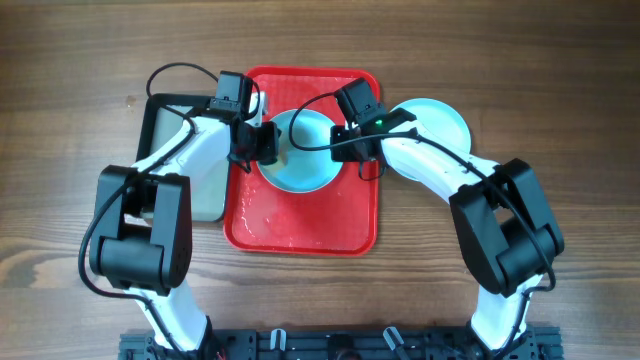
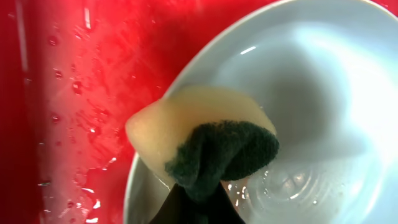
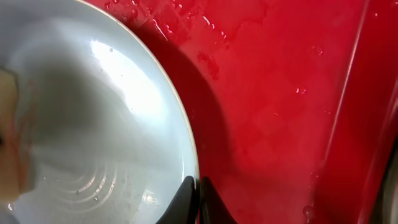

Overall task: Clean dirty plates on tray and stack at the side
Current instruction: 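Continue scrubbing the light-blue plate with the left-gripper sponge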

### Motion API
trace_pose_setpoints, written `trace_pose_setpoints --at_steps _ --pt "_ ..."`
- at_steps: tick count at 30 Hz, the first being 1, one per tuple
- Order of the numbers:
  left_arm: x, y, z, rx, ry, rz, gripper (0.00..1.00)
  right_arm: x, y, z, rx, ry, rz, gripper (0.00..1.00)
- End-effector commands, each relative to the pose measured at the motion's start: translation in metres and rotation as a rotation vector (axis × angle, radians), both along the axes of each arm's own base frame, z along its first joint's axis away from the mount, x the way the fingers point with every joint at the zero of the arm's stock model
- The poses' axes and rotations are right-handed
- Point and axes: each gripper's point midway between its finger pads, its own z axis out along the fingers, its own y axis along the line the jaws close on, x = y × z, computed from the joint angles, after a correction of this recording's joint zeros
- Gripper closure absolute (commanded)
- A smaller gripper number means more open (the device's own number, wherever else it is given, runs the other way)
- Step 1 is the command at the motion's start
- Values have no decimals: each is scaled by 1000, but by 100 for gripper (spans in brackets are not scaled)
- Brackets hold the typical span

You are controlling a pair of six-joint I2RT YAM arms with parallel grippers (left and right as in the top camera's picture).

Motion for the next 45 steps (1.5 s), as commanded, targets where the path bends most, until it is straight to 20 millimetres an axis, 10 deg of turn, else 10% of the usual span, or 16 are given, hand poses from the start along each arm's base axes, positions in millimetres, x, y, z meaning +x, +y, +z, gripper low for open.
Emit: trace_pose_setpoints --at_steps 1,16,28,45 --pt "-32 -16 -23 -65 116 -59 96 0 3 13 31 -16 6 96" --pt "-50 -69 0 -291 172 -146 96 1 3 14 31 -19 7 96" --pt "15 -15 90 -264 -108 -21 96 1 3 14 32 -19 7 96" --pt "15 -12 21 -7 -44 -17 96 1 3 14 31 -19 7 96"
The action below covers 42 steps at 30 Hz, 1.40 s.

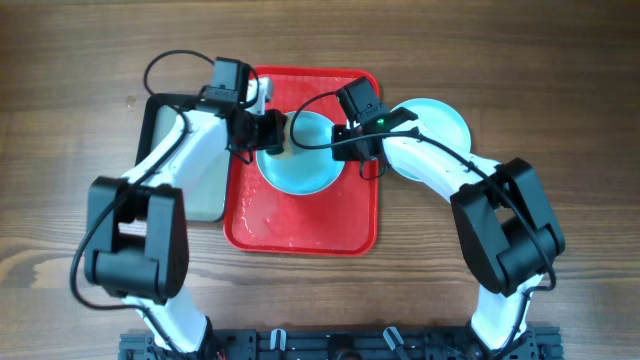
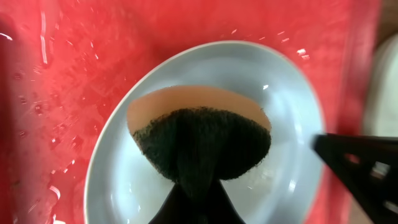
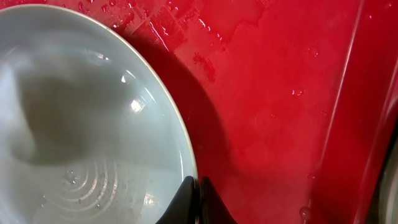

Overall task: Clean dirty plates on tray and stack at the side
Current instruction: 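Continue scrubbing the light-blue plate with the left-gripper sponge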

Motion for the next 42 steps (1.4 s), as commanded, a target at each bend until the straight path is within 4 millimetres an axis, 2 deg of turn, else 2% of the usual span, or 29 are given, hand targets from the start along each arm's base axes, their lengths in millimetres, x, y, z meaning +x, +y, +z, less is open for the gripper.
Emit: trace_pose_setpoints --at_steps 1,8,18,21,27,35,38,42 --pt "5 8 -20 90 4 15 96 -1 5 13 27 -20 12 96" --pt "6 21 -42 174 24 40 96 -1 5 13 26 -21 15 96" --pt "2 12 -64 181 58 15 95 -1 5 13 25 -19 15 96" --pt "-2 3 -67 163 69 -8 95 -1 5 13 25 -18 15 96" --pt "-15 -34 -62 58 86 -92 95 -1 5 13 25 -19 15 96" --pt "-34 -73 -56 -37 113 -186 95 -1 5 13 25 -18 15 96" --pt "-41 -87 -46 -132 137 -217 96 -1 5 13 22 -21 23 96" --pt "-42 -94 -21 -261 141 -234 96 -2 5 13 17 -21 35 96"
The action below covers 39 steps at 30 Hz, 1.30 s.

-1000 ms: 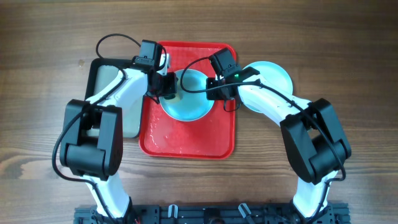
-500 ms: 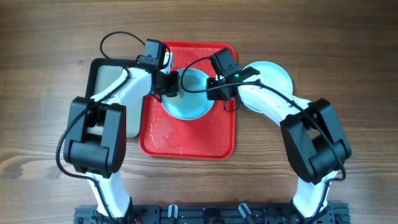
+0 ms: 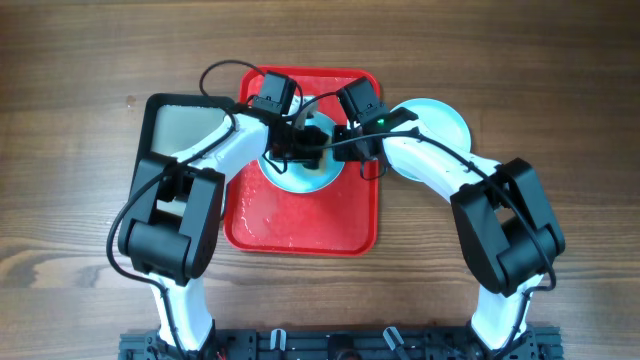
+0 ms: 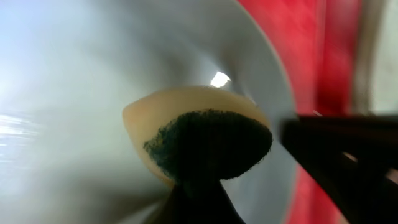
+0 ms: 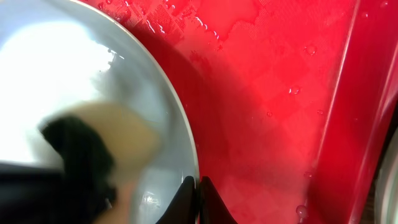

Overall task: Clean dirty plates on tray and stack at the side
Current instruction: 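Continue scrubbing the light-blue plate with the left-gripper sponge, then move the sponge back over the black tray with the left gripper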

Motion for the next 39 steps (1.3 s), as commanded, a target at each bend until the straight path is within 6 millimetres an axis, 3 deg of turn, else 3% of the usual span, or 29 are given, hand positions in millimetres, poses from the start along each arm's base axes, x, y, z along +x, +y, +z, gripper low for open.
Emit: trace_pose_setpoints --at_steps 1,7,9,12,13,15,22,26,28,30,36,39 --pt "-14 -12 18 -157 69 -29 96 -1 5 13 21 -23 31 96" --pt "4 22 77 -163 -52 51 96 -1 5 13 22 -23 30 95" --pt "12 45 100 -120 -125 108 96 -1 5 14 22 -24 30 88" --pt "17 85 128 -22 -209 210 96 -1 5 14 22 -24 30 73" --pt "16 112 140 60 -248 280 96 -1 5 14 23 -24 29 65" --pt "12 145 152 159 -279 362 96 -1 5 13 22 -23 30 60" --pt "-20 240 171 356 -241 651 96 -4 4 0 16 12 10 58" --pt "-26 259 168 355 -203 727 96 -4 9 -13 33 36 10 64" --pt "-28 260 168 349 -193 733 96 -4 15 -20 60 48 23 79" --pt "-27 257 168 332 -191 725 96 -4 19 -22 76 52 30 86" --pt "-24 242 171 244 -189 689 96 -3 20 -24 82 51 32 88" --pt "-21 235 175 202 -202 674 96 -3 20 -24 82 52 32 81"
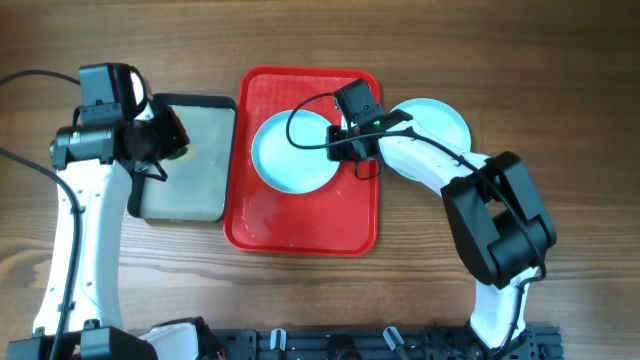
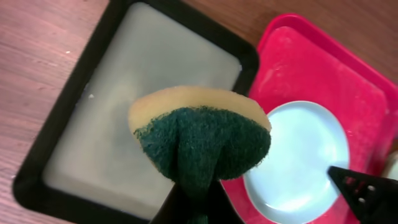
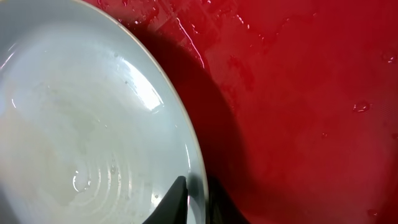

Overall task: Clean dirty plates on tray and stack at the side
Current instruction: 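Move the sponge back over the black tray with the left gripper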

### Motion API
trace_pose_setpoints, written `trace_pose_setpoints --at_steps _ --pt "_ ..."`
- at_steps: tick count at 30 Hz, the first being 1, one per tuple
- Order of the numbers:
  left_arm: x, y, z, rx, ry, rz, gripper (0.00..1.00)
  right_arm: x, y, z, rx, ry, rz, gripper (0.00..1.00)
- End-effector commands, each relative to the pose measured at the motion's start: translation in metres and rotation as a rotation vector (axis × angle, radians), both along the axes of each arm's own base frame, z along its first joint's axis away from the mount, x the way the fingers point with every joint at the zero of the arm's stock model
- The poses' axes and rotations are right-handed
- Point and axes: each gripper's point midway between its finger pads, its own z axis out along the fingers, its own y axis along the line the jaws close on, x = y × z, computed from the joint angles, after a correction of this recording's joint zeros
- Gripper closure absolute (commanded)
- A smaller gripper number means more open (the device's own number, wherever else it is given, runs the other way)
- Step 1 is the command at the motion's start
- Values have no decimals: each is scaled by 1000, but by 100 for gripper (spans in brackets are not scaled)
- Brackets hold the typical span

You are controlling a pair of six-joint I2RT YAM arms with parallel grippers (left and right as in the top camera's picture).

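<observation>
A pale blue plate lies on the wet red tray. My right gripper is shut on its right rim; in the right wrist view the jaws straddle the edge of the plate, one finger inside it. Off to the left, my left gripper hangs above the black basin, shut on a yellow sponge with a green scrub face. From the left wrist the plate shows bare.
A second pale blue plate sits on the wooden table just right of the tray, under my right arm. The basin holds cloudy water and touches the tray's left side. Water drops lie on the tray floor.
My left gripper, with the sponge, has gone from inside the plate to above the basin on the left. The plate now shows bare. My right gripper still pinches the rim.
At first the sponge rested at the plate's left edge while my right gripper held the right rim. Then it hung above the plate, then pressed inside it near the right gripper. Now the sponge is over the basin, and the right grip has held throughout.
</observation>
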Motion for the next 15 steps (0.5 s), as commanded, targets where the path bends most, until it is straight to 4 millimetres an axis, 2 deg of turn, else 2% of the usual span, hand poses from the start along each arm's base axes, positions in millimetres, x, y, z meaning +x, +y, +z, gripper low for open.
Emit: trace_pose_setpoints --at_steps 1,3,6,8,10,12,13,15 --pt "4 -15 13 -81 -56 -37 96 -7 2 -12 1 37 7 80" --pt "6 -24 20 -124 -83 -66 96 -6 2 -12 2 37 7 80" --pt "6 -32 32 -157 -125 -100 96 -6 3 -12 3 35 7 92" --pt "5 -33 43 -156 -163 -107 96 -6 3 -12 5 34 4 95" --pt "2 -34 56 -148 -207 -111 96 -6 3 -12 11 43 -18 87" --pt "-2 -34 73 -137 -265 -116 96 -6 3 -12 19 53 -46 69" --pt "-4 -34 81 -133 -289 -118 96 -6 3 -12 24 59 -61 64" --pt "-8 -35 93 -124 -331 -122 96 -5 3 -12 29 63 -77 64"
